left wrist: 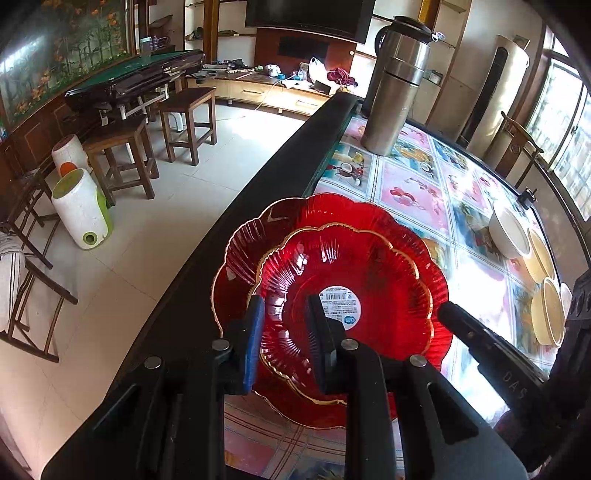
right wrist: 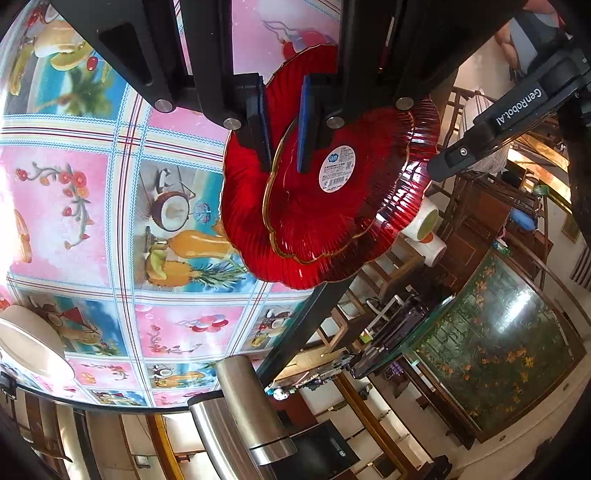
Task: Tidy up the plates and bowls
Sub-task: 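Open the left tool and withdraw from the red stack, then reach the left tool to the cream ribbed bowl and grip its rim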
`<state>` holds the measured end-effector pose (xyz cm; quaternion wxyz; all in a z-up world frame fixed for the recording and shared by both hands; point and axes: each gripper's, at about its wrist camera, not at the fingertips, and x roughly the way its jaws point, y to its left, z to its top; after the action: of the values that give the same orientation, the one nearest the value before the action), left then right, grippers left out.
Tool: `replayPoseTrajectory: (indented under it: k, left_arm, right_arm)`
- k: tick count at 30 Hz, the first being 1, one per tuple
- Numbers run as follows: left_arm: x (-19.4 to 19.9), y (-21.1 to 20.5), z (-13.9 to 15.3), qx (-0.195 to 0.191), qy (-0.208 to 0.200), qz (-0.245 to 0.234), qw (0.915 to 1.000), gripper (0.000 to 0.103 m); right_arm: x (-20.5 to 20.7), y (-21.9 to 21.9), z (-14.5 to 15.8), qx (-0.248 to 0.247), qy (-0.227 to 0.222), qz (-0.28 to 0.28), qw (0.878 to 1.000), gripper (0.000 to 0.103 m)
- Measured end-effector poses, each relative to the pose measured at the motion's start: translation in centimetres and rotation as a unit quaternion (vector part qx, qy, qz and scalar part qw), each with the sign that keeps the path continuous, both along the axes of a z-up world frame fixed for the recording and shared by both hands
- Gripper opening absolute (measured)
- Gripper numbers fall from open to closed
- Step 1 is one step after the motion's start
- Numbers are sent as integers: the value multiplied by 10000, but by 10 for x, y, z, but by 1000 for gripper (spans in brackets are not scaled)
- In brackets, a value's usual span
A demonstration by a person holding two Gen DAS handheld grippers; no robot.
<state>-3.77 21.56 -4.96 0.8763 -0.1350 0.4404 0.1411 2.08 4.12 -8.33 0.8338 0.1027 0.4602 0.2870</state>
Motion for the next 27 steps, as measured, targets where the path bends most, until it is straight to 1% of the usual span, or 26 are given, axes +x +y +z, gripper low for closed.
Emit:
replayPoseTrajectory:
  k: [3, 6, 9, 12, 14, 16, 17, 19, 20, 21, 22, 24, 27]
  left_arm:
    - [2, -11, 0, 8, 43, -102, 9999, 21]
    - [4, -30, 2, 28, 61, -328, 9994, 21]
    - [7, -56, 2, 97, 102, -618, 9980, 22]
    - [9, -85, 1, 148, 160, -923, 9955, 27]
    - [11, -106, -1, 175, 223, -1157, 9929, 33]
    - [13, -128, -4, 204, 283, -1384, 9898, 42]
    - [14, -139, -6, 213, 324, -1496, 9880, 44]
    - [17, -162, -9, 158, 419, -1757, 9834, 53]
    - [19, -174, -10, 130, 458, -1871, 9812, 55]
    - [21, -185, -9, 98, 475, -1977, 9791, 57]
    - [23, -195, -9, 76, 477, -2062, 9773, 57]
    - [30, -215, -8, -9, 474, -2238, 9735, 57]
    - [43, -243, -4, -249, 410, -2457, 9682, 57]
  right_arm:
    - [-3, -22, 5, 187, -172, -163, 9995, 16]
    - [-3, -46, 5, 309, -157, -371, 9987, 16]
    - [-4, -69, 5, 331, -149, -570, 9977, 16]
    - [-5, -92, 3, 360, -128, -722, 9967, 16]
    - [-8, -107, 4, 401, -127, -804, 9959, 16]
    - [-9, -124, 3, 420, -149, -878, 9951, 17]
    - [-11, -131, 4, 423, -159, -906, 9949, 17]
    - [-12, -149, 6, 463, -169, -943, 9943, 21]
    - [-15, -158, 7, 467, -194, -975, 9939, 23]
    - [-18, -166, 9, 461, -228, -1004, 9936, 27]
    - [-21, -175, 11, 456, -266, -1027, 9933, 32]
    - [-29, -197, 15, 464, -347, -1120, 9920, 37]
    - [-37, -233, 23, 426, -477, -1366, 9886, 40]
